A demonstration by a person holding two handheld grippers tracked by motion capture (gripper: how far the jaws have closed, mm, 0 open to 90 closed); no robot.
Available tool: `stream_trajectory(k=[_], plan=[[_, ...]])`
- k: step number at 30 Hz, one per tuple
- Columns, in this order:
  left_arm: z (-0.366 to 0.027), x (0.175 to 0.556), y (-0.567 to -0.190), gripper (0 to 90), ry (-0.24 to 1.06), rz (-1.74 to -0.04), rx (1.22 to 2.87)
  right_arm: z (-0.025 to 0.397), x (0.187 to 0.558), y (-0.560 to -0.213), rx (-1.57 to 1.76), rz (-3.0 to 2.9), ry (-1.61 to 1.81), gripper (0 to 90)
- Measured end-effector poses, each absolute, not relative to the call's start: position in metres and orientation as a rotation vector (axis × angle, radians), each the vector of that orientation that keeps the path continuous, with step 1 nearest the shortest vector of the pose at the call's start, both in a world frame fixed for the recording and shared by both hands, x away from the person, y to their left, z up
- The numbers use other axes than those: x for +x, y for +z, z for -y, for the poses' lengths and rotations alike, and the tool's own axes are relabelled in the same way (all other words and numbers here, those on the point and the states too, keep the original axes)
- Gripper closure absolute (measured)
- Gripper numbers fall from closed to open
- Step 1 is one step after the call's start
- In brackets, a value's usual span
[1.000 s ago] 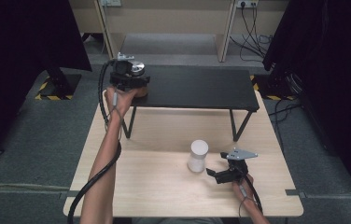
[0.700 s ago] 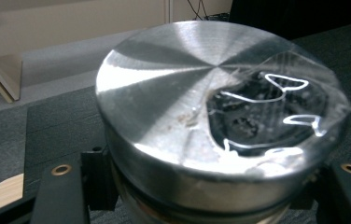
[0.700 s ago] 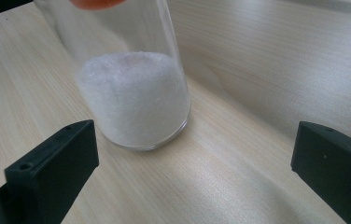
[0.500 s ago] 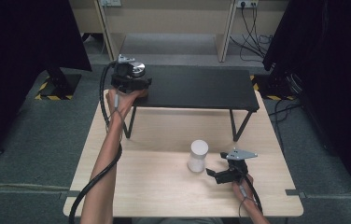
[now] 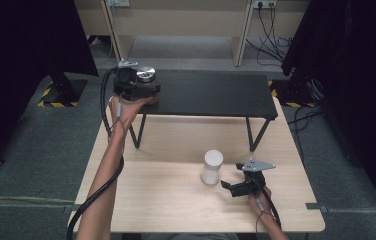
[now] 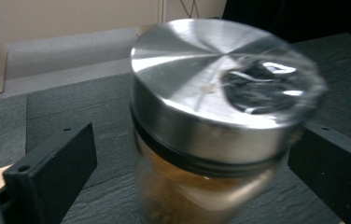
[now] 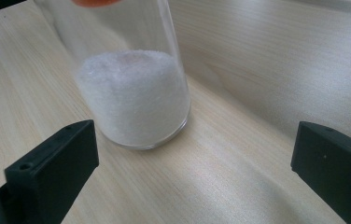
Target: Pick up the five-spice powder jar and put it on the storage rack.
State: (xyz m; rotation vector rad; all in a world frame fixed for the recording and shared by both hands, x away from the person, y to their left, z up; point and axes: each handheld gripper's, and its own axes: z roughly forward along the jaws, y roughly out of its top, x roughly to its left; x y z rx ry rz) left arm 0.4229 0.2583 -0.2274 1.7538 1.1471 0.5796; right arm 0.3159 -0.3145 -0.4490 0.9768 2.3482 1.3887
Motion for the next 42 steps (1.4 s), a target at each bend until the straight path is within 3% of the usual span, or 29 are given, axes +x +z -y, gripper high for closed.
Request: stream_trajectory(k=[10,22,32,42], plan=[[-0.264,0.401,-0.228,0.5,0.558,-1.082,1.812,0.314,0.316,-0.449,0.977,-2.349,1.383,0.8],[-0.289,0.366,-0.247,0.3,0.527,-1.067,1.762,0.312,0.315,-0.448,0.976,-2.348,1.371,0.8],[-0.300,0.335,-0.277,0.5,0.447,-0.993,1.809,0.312,0.315,-0.448,0.979,-2.349,1.364,0.8],[-0.304,0.314,-0.333,0.9,0.358,-0.953,1.782,0.311,0.315,-0.447,0.977,-2.351,1.358,0.8]])
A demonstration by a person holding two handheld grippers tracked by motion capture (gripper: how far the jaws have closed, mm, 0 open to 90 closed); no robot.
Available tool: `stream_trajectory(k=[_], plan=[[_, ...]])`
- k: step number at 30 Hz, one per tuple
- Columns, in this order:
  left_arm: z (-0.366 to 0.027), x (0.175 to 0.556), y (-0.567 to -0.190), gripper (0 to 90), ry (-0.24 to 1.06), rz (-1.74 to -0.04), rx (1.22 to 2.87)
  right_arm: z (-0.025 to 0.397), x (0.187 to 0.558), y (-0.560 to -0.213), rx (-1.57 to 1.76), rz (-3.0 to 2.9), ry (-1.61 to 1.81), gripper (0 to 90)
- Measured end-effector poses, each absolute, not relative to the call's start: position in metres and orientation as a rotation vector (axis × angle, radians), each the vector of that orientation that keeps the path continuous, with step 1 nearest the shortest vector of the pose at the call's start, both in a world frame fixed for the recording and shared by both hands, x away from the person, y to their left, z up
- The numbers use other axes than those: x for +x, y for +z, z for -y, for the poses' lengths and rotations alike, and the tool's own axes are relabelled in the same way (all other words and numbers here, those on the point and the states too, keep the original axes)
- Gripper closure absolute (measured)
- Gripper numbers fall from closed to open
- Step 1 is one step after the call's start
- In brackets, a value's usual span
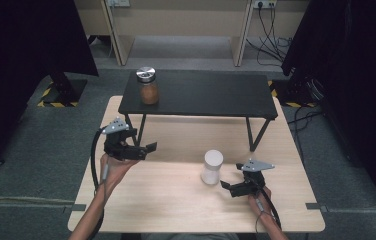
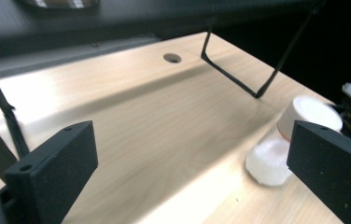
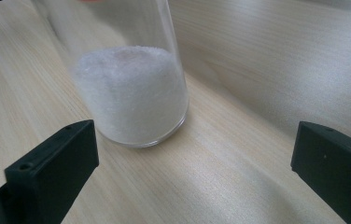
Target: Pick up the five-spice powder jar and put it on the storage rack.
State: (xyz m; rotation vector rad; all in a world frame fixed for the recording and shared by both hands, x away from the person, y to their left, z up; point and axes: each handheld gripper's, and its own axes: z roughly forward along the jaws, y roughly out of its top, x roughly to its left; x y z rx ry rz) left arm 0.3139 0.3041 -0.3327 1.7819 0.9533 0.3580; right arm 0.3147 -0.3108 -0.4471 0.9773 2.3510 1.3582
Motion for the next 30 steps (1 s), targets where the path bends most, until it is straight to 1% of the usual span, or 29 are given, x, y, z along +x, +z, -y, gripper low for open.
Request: stream_trajectory(k=[5,18,23,30], plan=[[-0.302,0.315,-0.368,0.8,0.306,-0.946,1.789,0.311,0.315,-0.447,0.976,-2.351,1.358,0.8],[-0.287,0.317,-0.410,0.8,0.261,-0.944,1.860,0.311,0.315,-0.447,0.976,-2.352,1.357,0.8],[-0.283,0.313,-0.428,0.4,0.277,-0.944,1.865,0.311,0.315,-0.447,0.974,-2.353,1.359,0.8],[-0.287,0.307,-0.446,0.2,0.291,-0.955,1.829,0.310,0.314,-0.447,0.969,-2.355,1.358,0.8]])
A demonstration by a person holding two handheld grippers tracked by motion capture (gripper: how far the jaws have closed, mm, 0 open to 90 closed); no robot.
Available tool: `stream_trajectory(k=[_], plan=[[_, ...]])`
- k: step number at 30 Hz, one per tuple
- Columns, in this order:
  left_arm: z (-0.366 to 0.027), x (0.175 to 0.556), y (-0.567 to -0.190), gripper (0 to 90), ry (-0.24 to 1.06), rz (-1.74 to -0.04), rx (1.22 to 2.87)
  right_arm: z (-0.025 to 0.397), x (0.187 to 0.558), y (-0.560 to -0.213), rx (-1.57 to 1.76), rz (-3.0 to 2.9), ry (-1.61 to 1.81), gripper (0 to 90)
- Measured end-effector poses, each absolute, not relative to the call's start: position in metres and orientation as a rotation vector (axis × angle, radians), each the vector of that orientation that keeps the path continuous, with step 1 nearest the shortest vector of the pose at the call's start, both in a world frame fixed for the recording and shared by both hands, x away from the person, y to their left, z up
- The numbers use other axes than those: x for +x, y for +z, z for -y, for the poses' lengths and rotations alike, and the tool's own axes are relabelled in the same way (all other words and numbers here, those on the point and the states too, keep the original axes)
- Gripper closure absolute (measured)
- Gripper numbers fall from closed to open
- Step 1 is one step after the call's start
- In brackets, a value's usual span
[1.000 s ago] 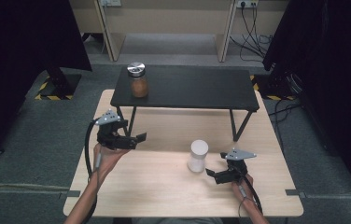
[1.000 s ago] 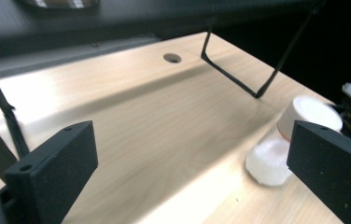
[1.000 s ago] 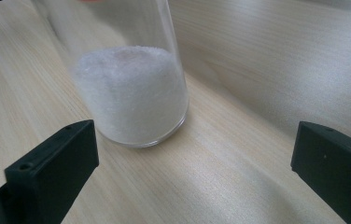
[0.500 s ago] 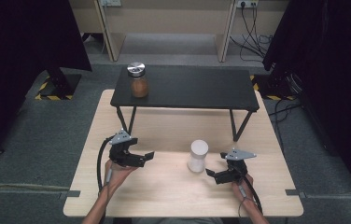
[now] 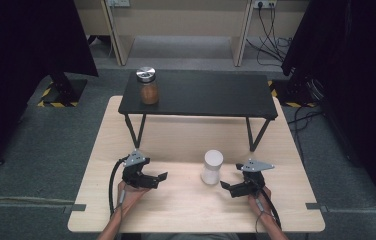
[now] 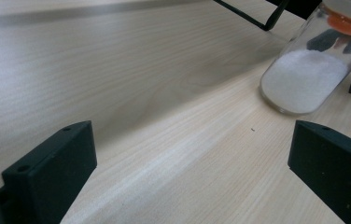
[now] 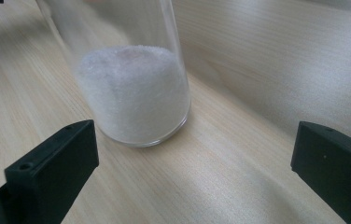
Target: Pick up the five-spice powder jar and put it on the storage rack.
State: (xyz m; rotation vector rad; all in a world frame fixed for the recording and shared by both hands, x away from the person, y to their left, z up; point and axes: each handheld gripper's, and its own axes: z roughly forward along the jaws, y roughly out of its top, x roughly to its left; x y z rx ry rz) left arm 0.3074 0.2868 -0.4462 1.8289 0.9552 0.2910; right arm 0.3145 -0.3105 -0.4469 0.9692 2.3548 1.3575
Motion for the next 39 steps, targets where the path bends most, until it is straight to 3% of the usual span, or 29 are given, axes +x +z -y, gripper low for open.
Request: stream_trajectory(k=[39], plan=[[-0.285,0.303,-0.467,0.4,0.305,-0.968,1.817,0.310,0.314,-0.447,0.972,-2.355,1.354,0.8]])
